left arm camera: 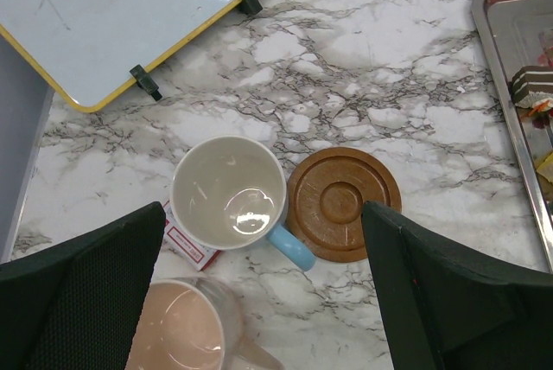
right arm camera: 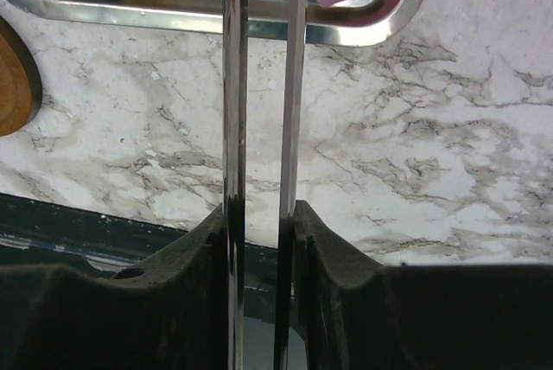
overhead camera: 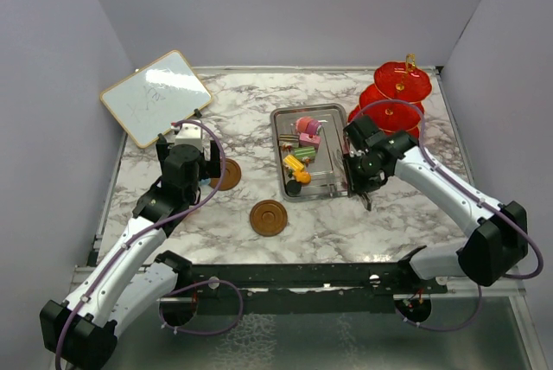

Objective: Serve the afternoon tea
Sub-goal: Adjust the dessert on the tray.

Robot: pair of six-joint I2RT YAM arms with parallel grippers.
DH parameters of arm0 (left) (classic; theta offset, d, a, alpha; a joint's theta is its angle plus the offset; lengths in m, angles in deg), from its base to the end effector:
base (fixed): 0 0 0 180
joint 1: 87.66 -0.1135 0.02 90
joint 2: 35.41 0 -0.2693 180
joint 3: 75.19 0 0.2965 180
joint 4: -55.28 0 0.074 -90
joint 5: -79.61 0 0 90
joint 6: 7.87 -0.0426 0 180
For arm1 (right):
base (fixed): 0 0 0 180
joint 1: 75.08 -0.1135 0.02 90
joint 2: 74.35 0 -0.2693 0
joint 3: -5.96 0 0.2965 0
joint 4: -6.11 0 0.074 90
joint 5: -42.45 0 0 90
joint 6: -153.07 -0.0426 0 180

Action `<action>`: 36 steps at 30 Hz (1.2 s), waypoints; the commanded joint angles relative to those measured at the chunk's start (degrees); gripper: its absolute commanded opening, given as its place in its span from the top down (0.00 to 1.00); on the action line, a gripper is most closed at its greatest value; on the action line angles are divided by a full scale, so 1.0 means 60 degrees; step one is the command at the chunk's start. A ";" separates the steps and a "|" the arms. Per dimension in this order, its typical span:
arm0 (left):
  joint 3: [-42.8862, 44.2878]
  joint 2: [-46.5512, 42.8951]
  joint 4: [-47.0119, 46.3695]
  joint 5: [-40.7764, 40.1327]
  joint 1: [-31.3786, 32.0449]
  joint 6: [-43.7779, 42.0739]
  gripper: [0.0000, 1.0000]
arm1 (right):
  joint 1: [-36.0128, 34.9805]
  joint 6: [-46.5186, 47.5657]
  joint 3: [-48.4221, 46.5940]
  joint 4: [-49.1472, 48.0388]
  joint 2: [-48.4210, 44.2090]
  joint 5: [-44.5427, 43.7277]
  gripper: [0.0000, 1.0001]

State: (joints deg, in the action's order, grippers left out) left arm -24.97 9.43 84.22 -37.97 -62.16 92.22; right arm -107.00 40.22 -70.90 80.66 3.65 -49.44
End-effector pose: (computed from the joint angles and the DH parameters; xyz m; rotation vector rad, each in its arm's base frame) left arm 0.2131 -0.0798 0.2865 -0.0481 1.9329 0.0641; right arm 0.2463 0.1518 0.2581 -0.2235 2.8935 0.1251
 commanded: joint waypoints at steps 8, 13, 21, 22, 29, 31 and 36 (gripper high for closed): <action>0.0171 -0.0054 0.0001 0.0120 -0.0050 -0.0077 0.01 | -0.0056 -0.0303 -0.0671 0.1826 -0.0553 -0.0793 0.64; 0.0162 -0.0127 0.0004 0.0084 -0.0055 -0.0073 0.01 | -0.0056 -0.0448 -0.0830 0.2221 -0.0421 -0.0706 0.64; 0.0170 -0.0095 -0.0001 0.0142 -0.0058 -0.0083 0.01 | -0.0056 -0.0531 -0.0967 0.2643 -0.0247 -0.0675 0.63; 0.0168 -0.0097 0.0008 0.0151 -0.0060 -0.0082 0.01 | -0.0056 -0.0519 -0.0932 0.2692 -0.0205 -0.0629 0.62; 0.0167 -0.0102 -0.0013 0.0176 -0.0056 -0.0084 0.01 | -0.0056 -0.0418 -0.0833 0.2786 -0.0123 -0.0128 0.60; 0.0172 -0.0073 -0.0018 0.0196 -0.0054 -0.0084 0.01 | -0.0056 -0.0458 -0.0825 0.2816 -0.0096 -0.0097 0.59; 0.0168 -0.0032 -0.0011 0.0235 -0.0053 -0.0081 0.01 | -0.0056 -0.0485 -0.0723 0.2830 -0.0234 0.0050 0.58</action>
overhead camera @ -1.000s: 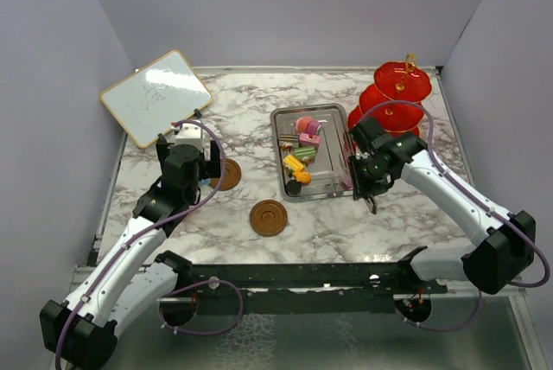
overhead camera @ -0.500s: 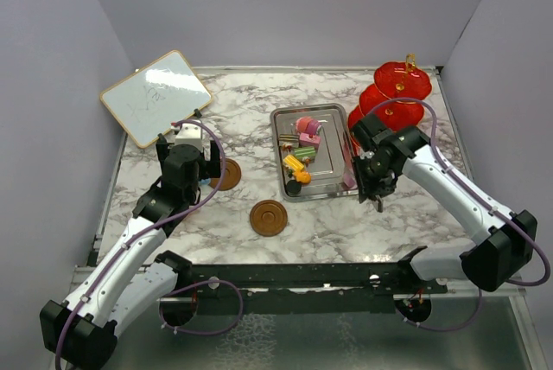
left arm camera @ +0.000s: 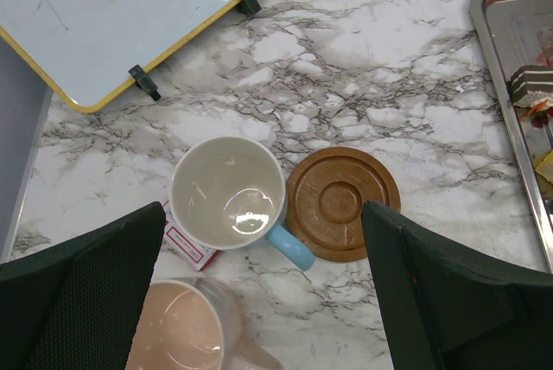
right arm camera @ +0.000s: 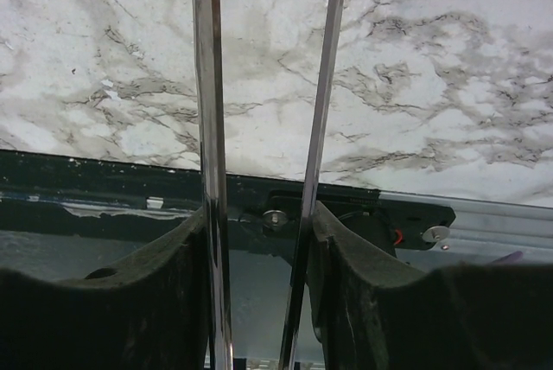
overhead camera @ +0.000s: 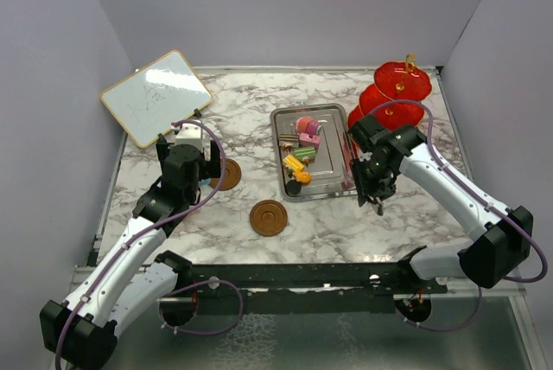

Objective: Serve the afternoon tea
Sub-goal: Adjust the dessert on the tray.

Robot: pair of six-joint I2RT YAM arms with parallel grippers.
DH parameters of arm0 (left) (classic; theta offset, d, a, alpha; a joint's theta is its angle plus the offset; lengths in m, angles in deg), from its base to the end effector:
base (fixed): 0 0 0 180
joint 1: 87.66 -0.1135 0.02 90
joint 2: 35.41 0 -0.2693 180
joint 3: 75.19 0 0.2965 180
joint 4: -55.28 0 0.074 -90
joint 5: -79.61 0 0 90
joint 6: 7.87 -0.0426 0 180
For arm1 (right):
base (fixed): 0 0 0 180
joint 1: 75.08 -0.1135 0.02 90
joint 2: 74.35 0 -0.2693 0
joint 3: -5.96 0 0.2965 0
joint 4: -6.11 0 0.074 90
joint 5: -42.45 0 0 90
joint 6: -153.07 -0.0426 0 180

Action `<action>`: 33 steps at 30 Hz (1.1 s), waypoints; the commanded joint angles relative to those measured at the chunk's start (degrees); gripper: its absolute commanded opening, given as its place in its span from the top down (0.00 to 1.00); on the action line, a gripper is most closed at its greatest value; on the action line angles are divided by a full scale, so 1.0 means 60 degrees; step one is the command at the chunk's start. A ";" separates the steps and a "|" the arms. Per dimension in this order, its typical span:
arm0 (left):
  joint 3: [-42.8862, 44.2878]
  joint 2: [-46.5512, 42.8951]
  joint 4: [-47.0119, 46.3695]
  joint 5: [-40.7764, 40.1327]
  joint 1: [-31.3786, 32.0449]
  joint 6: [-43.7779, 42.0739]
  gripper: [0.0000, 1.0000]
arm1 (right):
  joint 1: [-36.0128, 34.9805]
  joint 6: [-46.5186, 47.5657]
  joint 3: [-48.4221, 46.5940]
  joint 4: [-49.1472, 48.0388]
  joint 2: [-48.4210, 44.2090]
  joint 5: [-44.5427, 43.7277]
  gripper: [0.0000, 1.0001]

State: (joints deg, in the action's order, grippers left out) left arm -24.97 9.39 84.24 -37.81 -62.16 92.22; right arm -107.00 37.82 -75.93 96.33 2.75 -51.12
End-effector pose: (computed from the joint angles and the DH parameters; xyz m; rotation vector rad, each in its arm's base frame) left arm 0.2130 -0.0798 0.2866 -0.0464 1.9331 0.0612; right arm 0.2260 0.1377 0.2846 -0.1732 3.0367 -0.0252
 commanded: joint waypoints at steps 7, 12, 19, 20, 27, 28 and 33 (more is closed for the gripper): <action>0.0168 0.0013 -0.0016 0.0231 -0.0056 -0.0084 0.01 | -0.0048 -0.0127 0.0275 0.0208 -0.0086 0.0585 0.59; 0.0169 0.0020 -0.0017 0.0219 -0.0060 -0.0099 0.01 | -0.0056 -0.0154 0.0181 0.0312 -0.0005 0.0522 0.62; 0.0184 0.0071 -0.0034 0.0269 -0.0057 -0.0099 0.01 | -0.0056 -0.0084 -0.0178 0.0369 0.0426 0.0024 0.60; 0.0184 0.0068 -0.0037 0.0260 -0.0059 -0.0099 0.01 | -0.0056 -0.0070 -0.0236 0.0360 0.0490 -0.0027 0.59; 0.0170 0.0040 -0.0031 0.0205 -0.0060 -0.0128 0.01 | -0.0048 0.0104 -0.0462 0.0368 0.0895 -0.0354 0.57; 0.0168 0.0048 -0.0031 0.0186 -0.0047 -0.0128 0.01 | -0.0055 0.0144 -0.0502 0.0369 0.0946 -0.0417 0.57; 0.0182 0.0062 -0.0025 0.0185 -0.0047 -0.0141 0.01 | -0.0056 0.0241 -0.0711 0.0371 0.1159 -0.0605 0.55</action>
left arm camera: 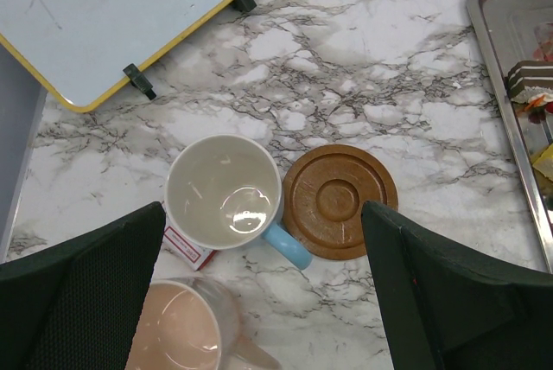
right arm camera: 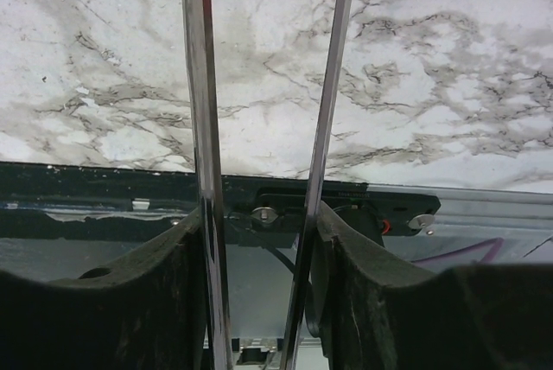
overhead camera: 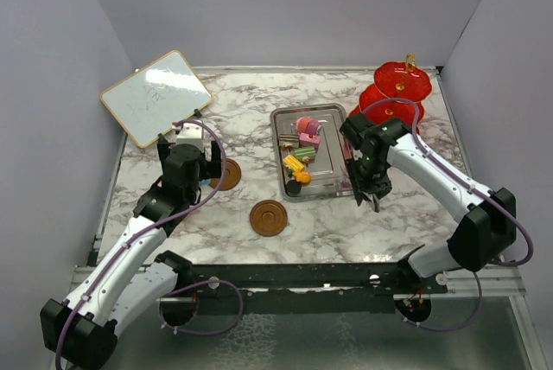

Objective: Serve the afternoon tea
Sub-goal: Adjust the dessert on the tray.

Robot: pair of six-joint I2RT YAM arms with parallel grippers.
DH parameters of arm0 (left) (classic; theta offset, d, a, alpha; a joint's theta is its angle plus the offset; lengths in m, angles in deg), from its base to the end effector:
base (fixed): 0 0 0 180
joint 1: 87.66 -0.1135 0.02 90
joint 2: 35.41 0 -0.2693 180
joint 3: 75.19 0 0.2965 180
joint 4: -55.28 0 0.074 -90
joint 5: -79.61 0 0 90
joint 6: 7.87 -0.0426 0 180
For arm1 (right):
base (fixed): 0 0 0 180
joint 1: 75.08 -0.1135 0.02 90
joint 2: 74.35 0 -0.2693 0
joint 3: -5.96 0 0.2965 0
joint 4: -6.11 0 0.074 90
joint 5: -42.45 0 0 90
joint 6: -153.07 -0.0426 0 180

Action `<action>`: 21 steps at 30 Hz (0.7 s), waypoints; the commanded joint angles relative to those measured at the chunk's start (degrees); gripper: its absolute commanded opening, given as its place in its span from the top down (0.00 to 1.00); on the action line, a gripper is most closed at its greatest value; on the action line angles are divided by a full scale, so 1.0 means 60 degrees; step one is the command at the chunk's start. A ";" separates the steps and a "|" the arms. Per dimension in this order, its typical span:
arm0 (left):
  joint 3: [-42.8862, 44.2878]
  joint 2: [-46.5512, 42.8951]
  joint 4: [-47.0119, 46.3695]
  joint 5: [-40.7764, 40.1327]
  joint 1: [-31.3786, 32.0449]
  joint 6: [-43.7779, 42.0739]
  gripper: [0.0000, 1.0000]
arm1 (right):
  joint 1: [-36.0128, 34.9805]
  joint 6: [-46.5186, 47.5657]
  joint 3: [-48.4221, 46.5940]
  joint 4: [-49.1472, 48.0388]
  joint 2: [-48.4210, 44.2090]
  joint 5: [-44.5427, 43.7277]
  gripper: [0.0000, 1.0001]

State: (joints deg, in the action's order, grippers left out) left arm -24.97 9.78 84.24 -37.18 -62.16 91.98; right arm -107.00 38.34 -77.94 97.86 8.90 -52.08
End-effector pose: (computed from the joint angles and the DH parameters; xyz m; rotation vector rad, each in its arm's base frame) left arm 0.2140 -0.0808 0.2851 -0.0331 1.9414 0.0565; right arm 0.2416 0.1466 0.2679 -0.1967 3.1123 -0.1228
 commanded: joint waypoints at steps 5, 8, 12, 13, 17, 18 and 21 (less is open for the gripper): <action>0.0168 -0.0029 -0.0033 0.0078 -0.0058 -0.0118 0.01 | -0.0056 0.0256 -0.0521 0.0113 0.0260 -0.0223 0.59; 0.0168 -0.0045 -0.0037 0.0055 -0.0056 -0.0118 0.01 | -0.0056 0.0304 -0.0607 0.0117 0.0187 -0.0164 0.65; 0.0177 -0.0016 -0.0028 0.0090 -0.0051 -0.0118 0.01 | -0.0056 0.0204 -0.1125 -0.0027 0.0058 0.0039 0.68; 0.0182 -0.0002 -0.0033 0.0109 -0.0059 -0.0118 0.01 | -0.0056 0.0245 -0.1132 -0.0237 0.0046 0.0150 0.69; 0.0191 0.0013 -0.0032 0.0100 -0.0059 -0.0114 0.01 | -0.0056 0.0073 -0.0850 -0.1185 0.0004 0.0038 0.69; 0.0183 0.0011 -0.0030 0.0081 -0.0056 -0.0117 0.01 | -0.0056 0.0064 -0.0688 -0.1550 0.0016 0.0029 0.69; 0.0184 -0.0014 -0.0046 0.0098 -0.0057 -0.0091 0.01 | -0.0056 -0.0277 -0.0236 -0.2538 0.0079 -0.0141 0.69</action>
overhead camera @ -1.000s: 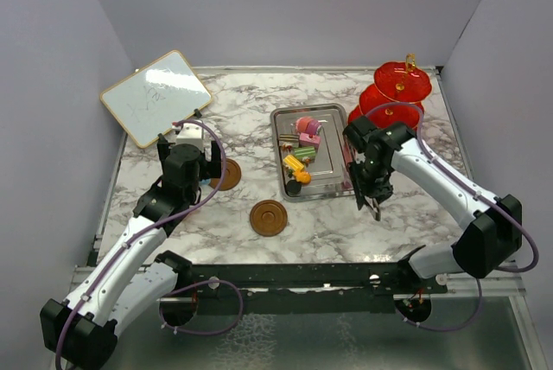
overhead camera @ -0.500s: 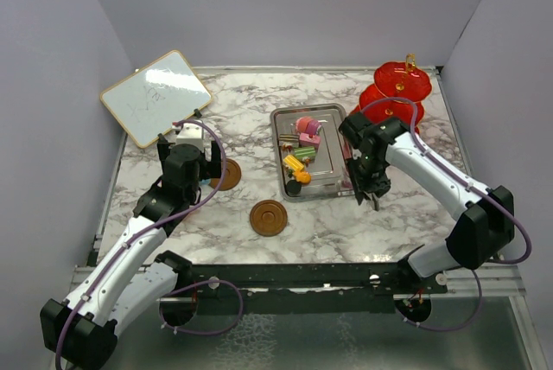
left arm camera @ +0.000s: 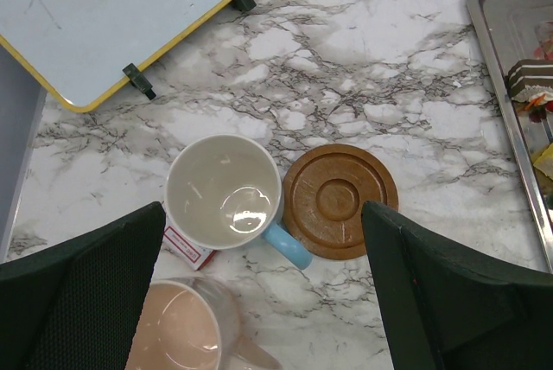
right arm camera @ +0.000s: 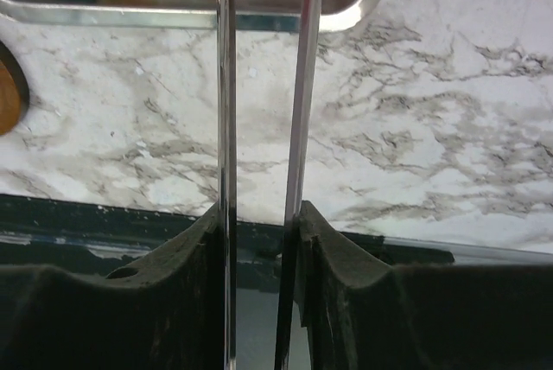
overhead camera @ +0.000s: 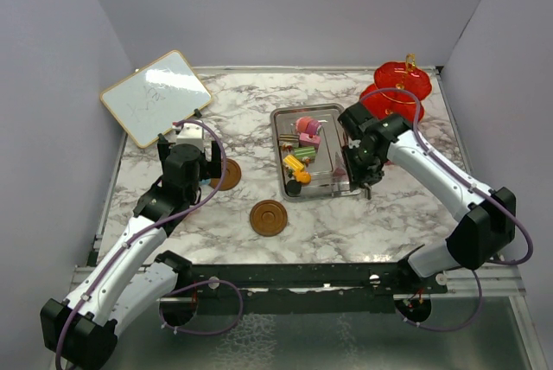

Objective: Serve the afternoon tea
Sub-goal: Adjust the dessert on the tray.

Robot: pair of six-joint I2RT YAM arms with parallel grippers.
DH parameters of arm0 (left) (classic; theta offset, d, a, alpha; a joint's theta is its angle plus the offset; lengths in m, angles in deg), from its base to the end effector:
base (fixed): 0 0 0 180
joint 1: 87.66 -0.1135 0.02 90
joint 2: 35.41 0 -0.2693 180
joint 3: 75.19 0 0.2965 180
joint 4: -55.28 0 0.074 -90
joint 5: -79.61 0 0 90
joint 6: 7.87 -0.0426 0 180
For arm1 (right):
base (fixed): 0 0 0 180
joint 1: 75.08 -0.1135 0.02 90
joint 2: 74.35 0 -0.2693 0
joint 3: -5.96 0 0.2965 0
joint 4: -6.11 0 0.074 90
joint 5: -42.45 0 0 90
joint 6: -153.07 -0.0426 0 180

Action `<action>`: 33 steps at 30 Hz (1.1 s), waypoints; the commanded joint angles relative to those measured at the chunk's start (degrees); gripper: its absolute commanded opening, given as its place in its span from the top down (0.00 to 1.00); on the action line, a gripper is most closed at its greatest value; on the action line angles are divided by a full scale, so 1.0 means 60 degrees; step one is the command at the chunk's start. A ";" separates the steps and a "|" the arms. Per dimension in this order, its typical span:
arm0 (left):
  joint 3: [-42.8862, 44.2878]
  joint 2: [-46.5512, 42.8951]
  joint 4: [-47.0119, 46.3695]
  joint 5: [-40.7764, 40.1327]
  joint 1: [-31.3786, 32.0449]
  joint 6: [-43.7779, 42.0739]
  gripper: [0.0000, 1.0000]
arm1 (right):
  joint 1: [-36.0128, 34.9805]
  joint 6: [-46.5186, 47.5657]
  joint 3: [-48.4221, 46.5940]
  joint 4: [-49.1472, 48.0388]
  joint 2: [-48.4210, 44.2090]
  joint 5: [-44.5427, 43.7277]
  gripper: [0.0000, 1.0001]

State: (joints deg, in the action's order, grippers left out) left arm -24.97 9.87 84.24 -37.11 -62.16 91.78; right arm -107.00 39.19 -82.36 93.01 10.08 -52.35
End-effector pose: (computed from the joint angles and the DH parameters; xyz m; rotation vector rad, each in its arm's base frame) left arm 0.2143 -0.0810 0.2848 -0.0285 1.9431 0.0584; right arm 0.2598 0.1576 0.2861 -0.2023 2.9877 -0.0253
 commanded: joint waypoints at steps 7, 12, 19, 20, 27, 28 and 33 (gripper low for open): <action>0.0168 0.0006 -0.0045 0.0122 -0.0060 -0.0043 0.01 | -0.0056 -0.1096 0.2209 -0.4415 -0.0658 -0.0155 0.68; 0.0168 -0.0005 -0.0013 0.0048 -0.0051 -0.0045 0.01 | -0.0056 -0.1347 0.2777 -0.3654 -0.1354 0.0256 0.66; 0.0186 0.0052 -0.0029 0.0157 -0.0051 -0.0037 0.01 | -0.0056 -0.1259 0.2698 -0.2127 -0.2096 0.0418 0.60; 0.0186 0.0056 -0.0037 0.0172 -0.0059 -0.0039 0.01 | -0.0048 -0.1233 0.2824 -0.2132 -0.2146 0.0578 0.59; 0.0165 -0.0017 -0.0021 0.0118 -0.0064 -0.0041 0.01 | -0.0056 -0.1222 0.2784 -0.1501 -0.2373 0.1166 0.62; 0.0167 -0.0017 -0.0014 0.0117 -0.0057 -0.0037 0.01 | -0.0056 -0.1226 0.2672 -0.1330 -0.2347 0.1204 0.62; 0.0171 -0.0029 -0.0022 0.0194 -0.0053 -0.0029 0.01 | -0.0056 -0.1309 0.2549 -0.0652 -0.2647 0.1347 0.59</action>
State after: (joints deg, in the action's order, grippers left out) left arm -24.97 10.24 84.24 -36.81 -62.16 91.81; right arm -107.00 31.96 -65.44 84.35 -2.97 -46.66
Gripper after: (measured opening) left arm 0.991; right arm 0.393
